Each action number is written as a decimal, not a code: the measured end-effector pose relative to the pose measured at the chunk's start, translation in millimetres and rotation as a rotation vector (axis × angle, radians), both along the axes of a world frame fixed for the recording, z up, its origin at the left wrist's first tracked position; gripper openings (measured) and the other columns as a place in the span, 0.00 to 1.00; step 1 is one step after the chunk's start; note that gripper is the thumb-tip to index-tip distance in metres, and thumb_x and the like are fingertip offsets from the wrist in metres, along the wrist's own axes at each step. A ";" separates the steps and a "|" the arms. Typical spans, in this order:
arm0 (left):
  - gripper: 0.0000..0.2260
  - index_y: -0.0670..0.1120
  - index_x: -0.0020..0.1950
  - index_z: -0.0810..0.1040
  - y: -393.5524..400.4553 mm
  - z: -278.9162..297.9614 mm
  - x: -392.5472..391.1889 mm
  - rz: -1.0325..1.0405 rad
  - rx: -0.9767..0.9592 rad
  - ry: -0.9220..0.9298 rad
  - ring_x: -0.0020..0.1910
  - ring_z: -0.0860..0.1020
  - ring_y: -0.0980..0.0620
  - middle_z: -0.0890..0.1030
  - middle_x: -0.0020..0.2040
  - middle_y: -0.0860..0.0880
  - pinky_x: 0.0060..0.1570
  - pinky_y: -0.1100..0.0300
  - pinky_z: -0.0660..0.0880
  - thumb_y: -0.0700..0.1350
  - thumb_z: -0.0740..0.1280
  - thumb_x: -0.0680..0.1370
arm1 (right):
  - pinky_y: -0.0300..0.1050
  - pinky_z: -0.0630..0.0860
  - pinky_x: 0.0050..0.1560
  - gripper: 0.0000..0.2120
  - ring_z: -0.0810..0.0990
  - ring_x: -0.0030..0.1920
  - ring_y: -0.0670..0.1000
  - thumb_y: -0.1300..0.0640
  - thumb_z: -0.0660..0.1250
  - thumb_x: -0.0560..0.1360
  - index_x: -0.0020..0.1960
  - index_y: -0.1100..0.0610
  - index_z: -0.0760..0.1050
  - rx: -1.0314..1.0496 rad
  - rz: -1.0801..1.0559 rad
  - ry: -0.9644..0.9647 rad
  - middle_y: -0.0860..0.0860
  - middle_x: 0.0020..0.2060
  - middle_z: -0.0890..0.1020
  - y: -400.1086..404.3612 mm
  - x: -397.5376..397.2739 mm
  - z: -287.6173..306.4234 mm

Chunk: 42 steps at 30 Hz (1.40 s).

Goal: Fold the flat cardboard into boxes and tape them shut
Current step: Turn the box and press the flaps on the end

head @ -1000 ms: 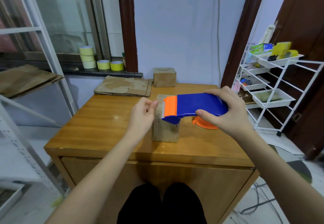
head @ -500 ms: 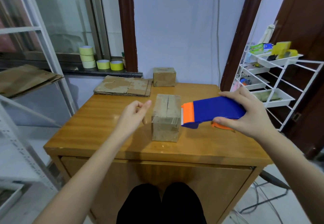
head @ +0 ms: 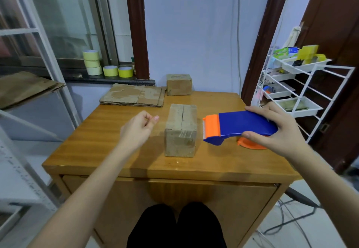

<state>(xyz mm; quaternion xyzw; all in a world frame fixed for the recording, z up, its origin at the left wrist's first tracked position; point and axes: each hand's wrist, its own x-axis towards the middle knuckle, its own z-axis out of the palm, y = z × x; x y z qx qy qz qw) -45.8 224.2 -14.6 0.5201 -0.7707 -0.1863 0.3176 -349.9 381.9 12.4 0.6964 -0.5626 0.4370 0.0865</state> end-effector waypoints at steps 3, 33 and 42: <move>0.12 0.50 0.48 0.71 -1.7 3.3 -4.2 0.029 -0.034 -0.031 0.33 0.73 0.58 0.75 0.33 0.55 0.35 0.60 0.65 0.57 0.57 0.80 | 0.39 0.70 0.43 0.35 0.72 0.46 0.43 0.26 0.63 0.65 0.62 0.48 0.74 0.034 -0.020 0.004 0.49 0.43 0.73 -1.2 -1.3 3.7; 0.12 0.48 0.46 0.71 -18.9 -38.9 -21.3 -0.034 0.158 0.201 0.31 0.73 0.54 0.75 0.31 0.51 0.34 0.61 0.67 0.55 0.59 0.80 | 0.51 0.76 0.42 0.34 0.76 0.39 0.50 0.27 0.63 0.58 0.58 0.44 0.79 0.271 -0.178 0.133 0.49 0.38 0.73 -34.8 4.6 10.7; 0.12 0.47 0.46 0.71 -16.3 -57.3 -37.8 -0.026 0.249 0.392 0.27 0.70 0.55 0.73 0.30 0.51 0.30 0.62 0.65 0.54 0.57 0.81 | 0.55 0.76 0.45 0.36 0.76 0.41 0.50 0.26 0.63 0.59 0.60 0.45 0.78 0.334 -0.152 0.097 0.49 0.40 0.74 -37.9 5.7 6.7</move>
